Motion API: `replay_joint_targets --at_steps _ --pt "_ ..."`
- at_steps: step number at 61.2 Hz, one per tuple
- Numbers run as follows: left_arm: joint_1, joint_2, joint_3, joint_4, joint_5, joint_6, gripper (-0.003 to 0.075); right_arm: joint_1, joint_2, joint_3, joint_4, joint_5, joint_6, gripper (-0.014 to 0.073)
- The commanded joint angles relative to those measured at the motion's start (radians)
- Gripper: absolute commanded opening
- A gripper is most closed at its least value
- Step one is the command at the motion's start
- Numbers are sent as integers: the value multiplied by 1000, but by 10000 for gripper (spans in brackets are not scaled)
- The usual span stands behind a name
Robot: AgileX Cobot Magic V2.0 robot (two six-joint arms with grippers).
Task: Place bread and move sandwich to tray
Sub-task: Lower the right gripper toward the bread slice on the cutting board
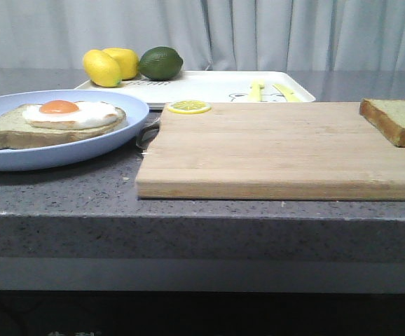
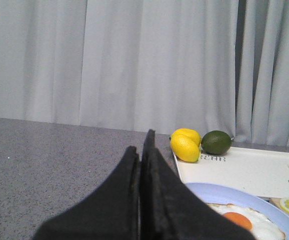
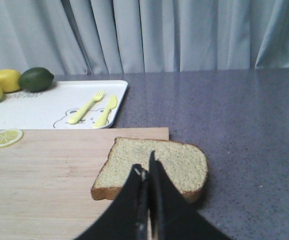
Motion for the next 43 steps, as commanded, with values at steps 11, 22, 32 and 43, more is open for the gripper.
replay_joint_targets --at_steps 11,22,32,43 --pt "1 351 -252 67 23 -3 -20 -5 354 -213 64 -38 4 -62" --pt "1 410 -281 67 -19 -3 -20 -5 439 -229 121 -64 4 -43" --pt "1 414 -275 65 -39 -3 -13 -5 440 -229 120 -65 4 133" --pt "1 414 -275 65 -39 -3 295 -5 440 -229 120 -64 4 535"
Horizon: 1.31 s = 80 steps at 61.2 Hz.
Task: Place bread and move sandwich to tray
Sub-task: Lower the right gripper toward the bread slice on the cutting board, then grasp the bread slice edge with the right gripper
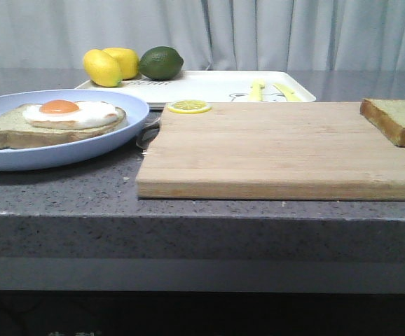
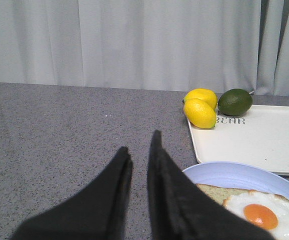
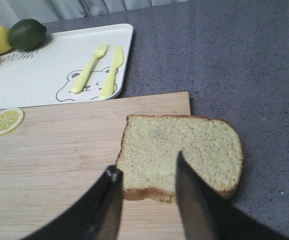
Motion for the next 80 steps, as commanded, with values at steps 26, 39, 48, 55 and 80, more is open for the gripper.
replay_joint_targets --at_steps 26,39,48,55,80 --pt "1 7 -30 -1 -76 -3 609 -18 173 -133 -19 3 2 652" --pt "1 7 -30 -1 -76 -3 556 -208 440 -282 -10 60 11 652" --pt "1 7 -30 -1 -76 -3 516 -319 624 -383 21 160 10 640" --pt "1 7 -30 -1 -76 -3 485 -341 741 -458 43 238 2 608" --pt "1 7 -30 -1 -76 -3 449 -422 945 -544 558 465 -446 565"
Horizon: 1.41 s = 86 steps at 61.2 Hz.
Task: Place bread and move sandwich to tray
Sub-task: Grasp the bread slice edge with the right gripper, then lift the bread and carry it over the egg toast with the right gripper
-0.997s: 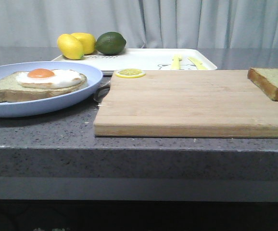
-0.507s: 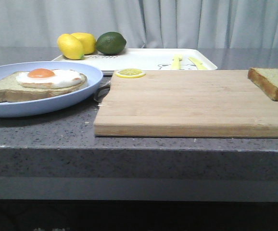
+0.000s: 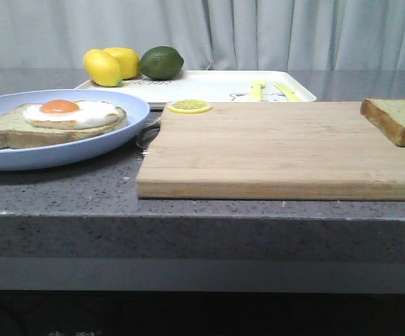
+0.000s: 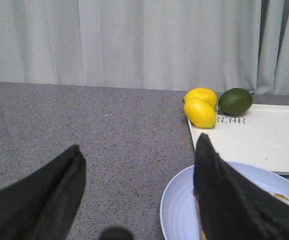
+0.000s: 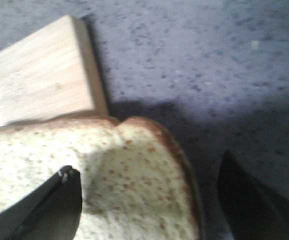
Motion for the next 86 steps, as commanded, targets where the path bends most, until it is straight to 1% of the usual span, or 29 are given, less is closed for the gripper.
replay_joint_targets --at_steps 1,5,8,16,19,22,27,30,37,41,45,49,55,59,64,76,81,86 --pt "1 6 -30 -1 -76 -3 449 -19 -12 -33 121 29 -86 562" --pt "1 6 -30 -1 -76 -3 449 -19 -10 -33 125 34 -87 528" --pt "1 6 -30 -1 -76 -3 449 -19 -11 -33 126 39 -87 468" --pt "1 6 -30 -1 -76 -3 448 -19 -12 -33 126 57 -87 210" --pt "1 6 -30 -1 -76 -3 446 -19 -13 -33 128 66 -87 90" --pt "1 6 -30 -1 -76 -3 438 -19 -17 -33 134 75 -87 3" --pt "1 6 -30 -1 -76 -3 438 -19 -30 -33 150 93 -87 -76" --pt "1 6 -30 -1 -76 -3 438 -19 -45 -33 163 105 -87 -64" --pt "1 6 -30 -1 -76 -3 438 -19 -104 -33 200 116 -87 -65" --pt "1 6 -30 -1 -76 -3 438 -19 -149 -33 242 124 -87 -65" --pt "1 6 -30 -1 -76 -3 438 -16 -185 -33 302 138 -87 -65" --pt "1 6 -30 -1 -76 -3 438 -1 -219 -33 395 164 -87 -65" --pt "1 6 -30 -1 -76 -3 438 55 -244 -33 522 192 -93 -65" --pt "1 6 -30 -1 -76 -3 438 138 -245 -33 608 185 -96 -65" --pt "1 6 -30 -1 -76 -3 438 239 -236 -33 659 136 -99 -65" --pt "1 6 -30 -1 -76 -3 438 586 -152 -33 780 -122 -105 -65" --pt "1 6 -30 -1 -76 -3 438 712 -102 -41 859 -226 -161 -65" --pt "1 6 -30 -1 -76 -3 438 810 -33 -74 938 -285 -207 -65"
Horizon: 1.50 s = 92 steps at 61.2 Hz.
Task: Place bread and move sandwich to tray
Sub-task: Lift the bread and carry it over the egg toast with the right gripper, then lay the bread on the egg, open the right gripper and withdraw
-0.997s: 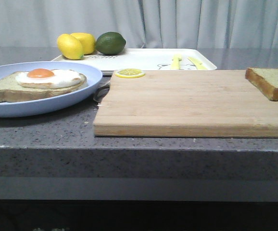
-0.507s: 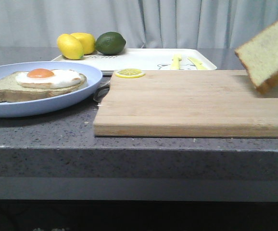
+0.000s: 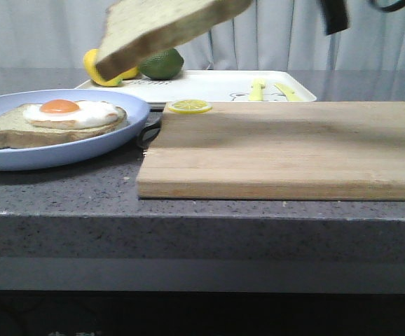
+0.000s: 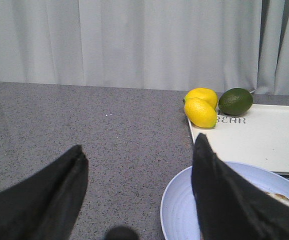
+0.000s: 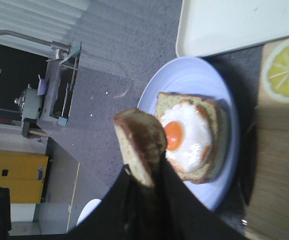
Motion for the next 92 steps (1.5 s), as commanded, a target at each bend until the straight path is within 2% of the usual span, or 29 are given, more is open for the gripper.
replay_joint_targets --at_steps 1,12,20,26,29,36,44,63,83,92 --pt "1 6 -30 -1 -76 -3 438 97 29 -65 152 -72 -64 -65" --pt "1 6 -30 -1 -76 -3 438 202 201 -213 266 -89 -84 -65" --pt "1 6 -30 -1 -76 -3 438 215 305 -307 290 -78 -84 -64" --pt "1 6 -30 -1 -76 -3 438 214 340 -317 290 -118 -84 -57" --pt "1 6 -30 -1 -76 -3 438 214 349 -316 287 -127 -84 -29" --pt "1 6 -30 -1 -76 -3 438 214 367 -316 277 -119 -84 98" --pt "1 6 -30 -1 -76 -3 438 213 367 -301 257 -126 -84 220" --pt "1 6 -30 -1 -76 -3 438 204 351 -282 195 -111 -84 290" --pt "1 6 -30 -1 -76 -3 438 118 218 -176 131 -82 -84 298" --pt "1 6 -30 -1 -76 -3 438 66 114 -167 -4 -6 -84 290"
